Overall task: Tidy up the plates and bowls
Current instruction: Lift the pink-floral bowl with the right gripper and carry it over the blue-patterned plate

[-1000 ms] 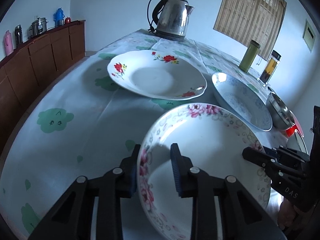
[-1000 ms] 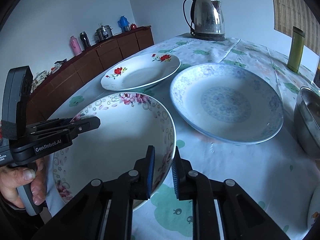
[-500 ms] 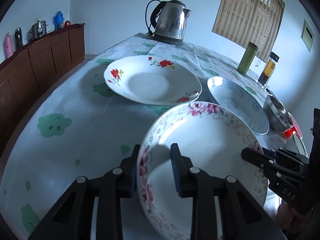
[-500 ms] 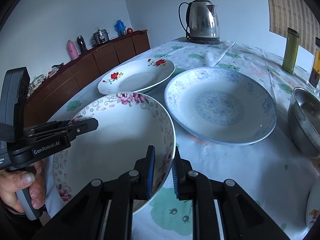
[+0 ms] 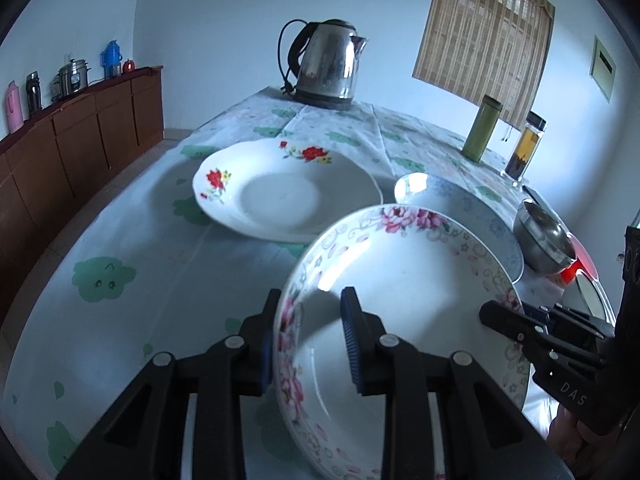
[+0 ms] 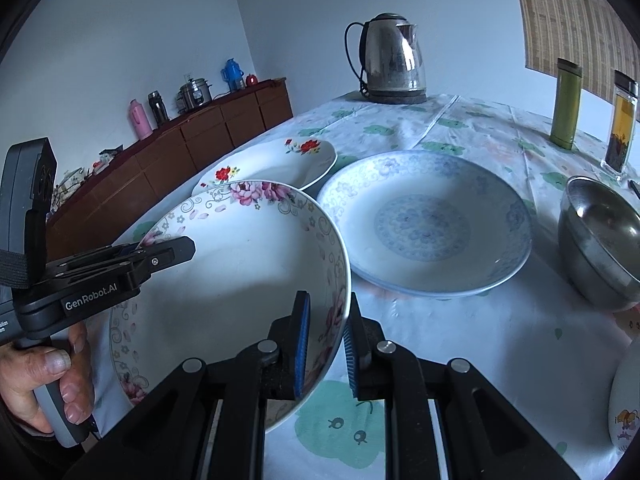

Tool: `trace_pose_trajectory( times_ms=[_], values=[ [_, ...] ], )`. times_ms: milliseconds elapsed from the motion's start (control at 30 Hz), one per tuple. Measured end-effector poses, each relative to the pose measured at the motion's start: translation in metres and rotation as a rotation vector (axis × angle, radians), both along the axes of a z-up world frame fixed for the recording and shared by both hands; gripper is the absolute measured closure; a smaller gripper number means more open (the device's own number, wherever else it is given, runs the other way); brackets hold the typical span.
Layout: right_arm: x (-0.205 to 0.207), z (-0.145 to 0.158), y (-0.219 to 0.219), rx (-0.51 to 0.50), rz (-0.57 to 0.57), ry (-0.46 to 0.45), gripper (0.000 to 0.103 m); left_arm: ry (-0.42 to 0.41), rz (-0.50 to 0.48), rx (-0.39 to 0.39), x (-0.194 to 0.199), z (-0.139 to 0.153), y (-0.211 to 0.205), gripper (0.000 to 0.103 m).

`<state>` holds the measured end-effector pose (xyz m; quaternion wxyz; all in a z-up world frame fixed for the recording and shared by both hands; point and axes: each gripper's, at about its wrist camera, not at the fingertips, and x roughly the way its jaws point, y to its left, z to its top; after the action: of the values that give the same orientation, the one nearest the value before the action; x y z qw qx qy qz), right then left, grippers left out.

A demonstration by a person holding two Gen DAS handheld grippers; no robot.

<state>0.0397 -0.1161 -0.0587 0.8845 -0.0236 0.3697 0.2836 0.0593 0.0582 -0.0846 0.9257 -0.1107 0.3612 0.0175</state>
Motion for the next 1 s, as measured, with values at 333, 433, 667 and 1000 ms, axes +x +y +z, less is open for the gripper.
trace_pose_trajectory(
  times_ms=[333,433,667,1000],
  values=[
    [-0.003,0.006,-0.010,0.028,-0.044,-0.037,0.086,-0.079,-0.021,-0.001,0.007,0.009,-0.005,0.076],
    [-0.003,0.007,-0.011,0.029,-0.052,-0.049,0.086,-0.098,-0.022,0.000,0.012,0.010,-0.005,0.076],
    [-0.001,0.009,-0.016,0.032,-0.082,-0.065,0.086,-0.135,-0.044,0.002,0.019,0.010,-0.010,0.076],
    [0.016,0.013,-0.027,0.052,-0.121,-0.090,0.085,-0.170,-0.062,0.008,0.040,0.015,-0.021,0.076]
  ],
)
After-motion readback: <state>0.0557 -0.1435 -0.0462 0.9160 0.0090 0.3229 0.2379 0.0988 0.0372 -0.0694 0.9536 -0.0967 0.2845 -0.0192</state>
